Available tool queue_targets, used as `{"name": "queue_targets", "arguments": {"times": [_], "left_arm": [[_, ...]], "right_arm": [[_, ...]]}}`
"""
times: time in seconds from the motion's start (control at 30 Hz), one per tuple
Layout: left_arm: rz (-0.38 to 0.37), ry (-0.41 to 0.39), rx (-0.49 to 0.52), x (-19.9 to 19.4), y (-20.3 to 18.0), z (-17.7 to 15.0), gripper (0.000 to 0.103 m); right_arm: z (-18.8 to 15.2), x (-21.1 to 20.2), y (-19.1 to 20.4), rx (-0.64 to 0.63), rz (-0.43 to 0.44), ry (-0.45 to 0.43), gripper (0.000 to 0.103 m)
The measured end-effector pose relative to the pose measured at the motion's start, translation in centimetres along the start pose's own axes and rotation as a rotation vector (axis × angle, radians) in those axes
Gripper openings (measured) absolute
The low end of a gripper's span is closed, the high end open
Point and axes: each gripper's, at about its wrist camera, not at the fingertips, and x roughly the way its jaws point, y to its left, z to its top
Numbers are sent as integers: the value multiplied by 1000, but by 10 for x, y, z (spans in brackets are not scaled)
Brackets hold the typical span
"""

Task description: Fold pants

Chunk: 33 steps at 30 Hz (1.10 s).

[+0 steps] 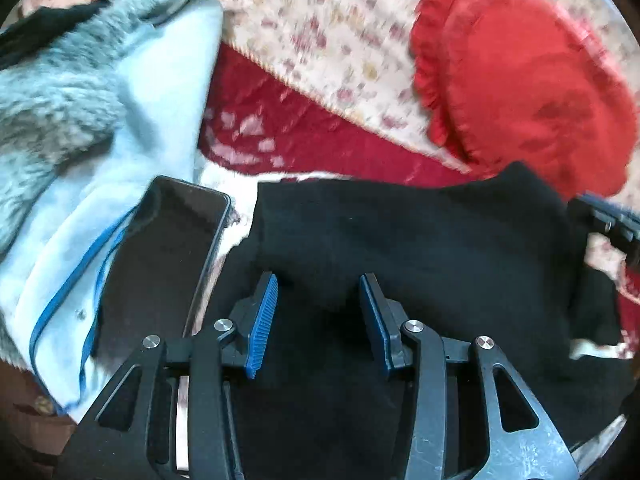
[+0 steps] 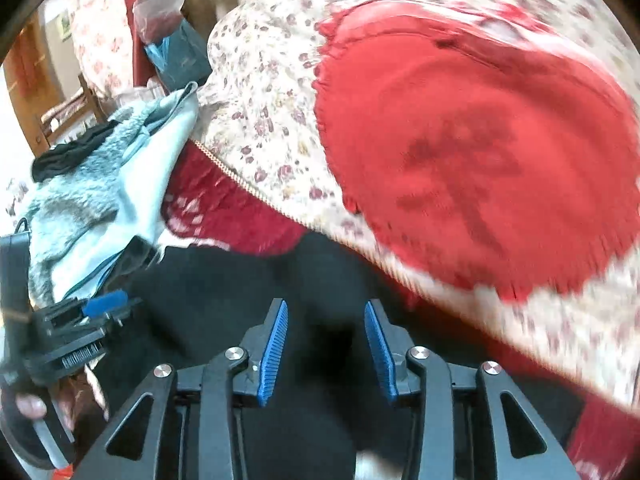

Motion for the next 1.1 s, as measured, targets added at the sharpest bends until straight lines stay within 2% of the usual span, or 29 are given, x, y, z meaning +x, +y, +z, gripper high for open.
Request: {"name": "queue_targets", "arguments": {"times": [0.1,0.17,0.27,0.4,0.5,0.63,0.77,0.87,1.0,1.1], "left_arm": [[19,50,-6,23,4,5,45],[6,38,-21,28,7,8,46],[19,32,-9,29,5,9,46],[13,23,-16,26,3,9,47],[-34,4,-64,14,9,8,47],[-47,-70,-120,-23,27,0,46],[-69,-121,-192,-61,55,-17,46],[-84,-143,-223,-83,68,-29,47],[-109,-155,-218,-108,72,-51,47],[-126,-134,-204,-112,68,-65,47]], "right_arm": [[17,41,-2,-27,-11,96,41],[18,66,-10,-5,-29,143,41],[15,75,-19,45,36,127,26],[2,53,-13,9,37,45,14],[-3,22,-4,-8,49,-21,12],[-18,-30,12,-26,75,-114,12],[-53,-84,43,-83,114,-188,12],[-89,-107,70,-150,142,-195,12],[-144,-104,98,-195,184,-125,12],[-180,-84,101,-161,203,-43,12]]}}
